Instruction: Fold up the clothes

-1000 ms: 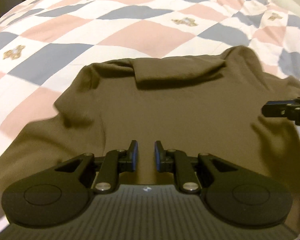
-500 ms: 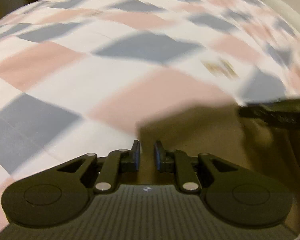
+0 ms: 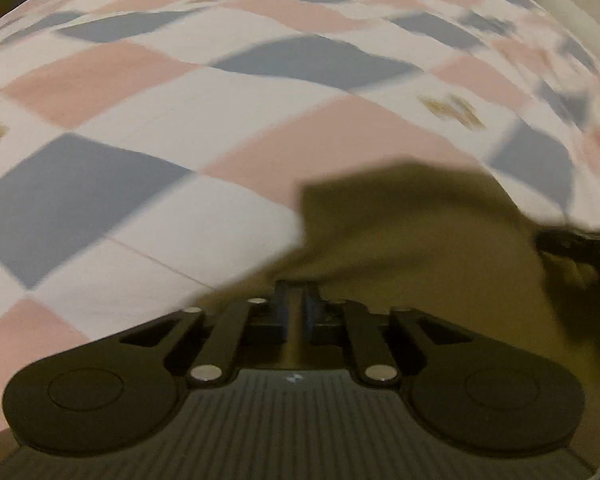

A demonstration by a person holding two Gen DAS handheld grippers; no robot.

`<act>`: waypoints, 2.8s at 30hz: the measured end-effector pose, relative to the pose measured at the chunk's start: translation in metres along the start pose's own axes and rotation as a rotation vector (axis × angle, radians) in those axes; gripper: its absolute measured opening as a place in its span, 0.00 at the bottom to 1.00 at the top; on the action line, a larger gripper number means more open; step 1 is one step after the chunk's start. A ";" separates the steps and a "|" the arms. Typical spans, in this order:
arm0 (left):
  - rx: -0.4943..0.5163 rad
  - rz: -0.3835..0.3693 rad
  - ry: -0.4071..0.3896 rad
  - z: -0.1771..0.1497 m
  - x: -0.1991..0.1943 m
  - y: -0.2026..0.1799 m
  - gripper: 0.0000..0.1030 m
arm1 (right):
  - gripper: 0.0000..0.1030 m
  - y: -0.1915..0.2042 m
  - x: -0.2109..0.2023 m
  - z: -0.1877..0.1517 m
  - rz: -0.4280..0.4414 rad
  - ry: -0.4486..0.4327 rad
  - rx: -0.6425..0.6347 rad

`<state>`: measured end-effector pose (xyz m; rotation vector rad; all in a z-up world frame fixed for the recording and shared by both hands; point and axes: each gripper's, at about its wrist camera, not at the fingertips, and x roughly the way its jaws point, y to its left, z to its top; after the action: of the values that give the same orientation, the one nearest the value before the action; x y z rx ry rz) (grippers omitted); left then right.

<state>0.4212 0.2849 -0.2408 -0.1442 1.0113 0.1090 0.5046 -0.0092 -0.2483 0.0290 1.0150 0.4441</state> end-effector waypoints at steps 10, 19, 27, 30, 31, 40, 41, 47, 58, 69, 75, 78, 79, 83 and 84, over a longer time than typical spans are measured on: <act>0.008 -0.014 0.027 -0.087 -0.105 -0.013 0.20 | 0.34 0.031 -0.116 -0.088 0.090 0.023 -0.033; 0.007 -0.017 0.265 -0.247 -0.169 -0.049 0.21 | 0.37 0.035 -0.177 -0.259 -0.008 0.301 -0.069; -0.037 0.063 0.372 -0.318 -0.242 -0.063 0.23 | 0.42 0.016 -0.244 -0.312 0.000 0.432 -0.062; -0.089 0.140 0.318 -0.302 -0.272 -0.074 0.24 | 0.44 0.007 -0.275 -0.286 -0.004 0.324 -0.019; -0.104 0.149 0.288 -0.293 -0.282 -0.078 0.26 | 0.48 0.004 -0.287 -0.274 0.001 0.276 -0.004; -0.137 0.184 0.052 -0.234 -0.376 -0.134 0.35 | 0.63 0.008 -0.397 -0.218 0.065 -0.038 0.012; -0.133 0.185 0.030 -0.231 -0.386 -0.139 0.37 | 0.64 0.009 -0.405 -0.217 0.069 -0.054 0.015; -0.124 0.211 -0.044 -0.229 -0.423 -0.162 0.39 | 0.68 0.009 -0.433 -0.222 0.085 -0.077 0.003; -0.089 0.202 -0.022 -0.253 -0.441 -0.179 0.40 | 0.74 0.008 -0.448 -0.242 0.053 -0.045 -0.011; -0.089 0.204 0.028 -0.274 -0.445 -0.177 0.43 | 0.77 0.004 -0.450 -0.265 0.036 0.028 0.002; -0.099 0.200 0.086 -0.293 -0.438 -0.177 0.43 | 0.77 0.002 -0.443 -0.282 0.021 0.091 0.008; -0.108 0.199 0.103 -0.300 -0.437 -0.177 0.43 | 0.77 0.003 -0.441 -0.287 0.018 0.111 0.001; -0.111 0.199 0.106 -0.301 -0.438 -0.177 0.43 | 0.77 0.003 -0.441 -0.288 0.017 0.116 -0.002; -0.121 0.199 0.110 -0.303 -0.440 -0.176 0.43 | 0.78 0.006 -0.441 -0.288 0.016 0.125 -0.013; -0.121 0.199 0.109 -0.303 -0.441 -0.175 0.44 | 0.78 0.007 -0.441 -0.288 0.016 0.126 -0.016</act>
<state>-0.0364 0.0501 -0.0125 -0.1607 1.1270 0.3475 0.0676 -0.2189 -0.0421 -0.0049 1.1358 0.4734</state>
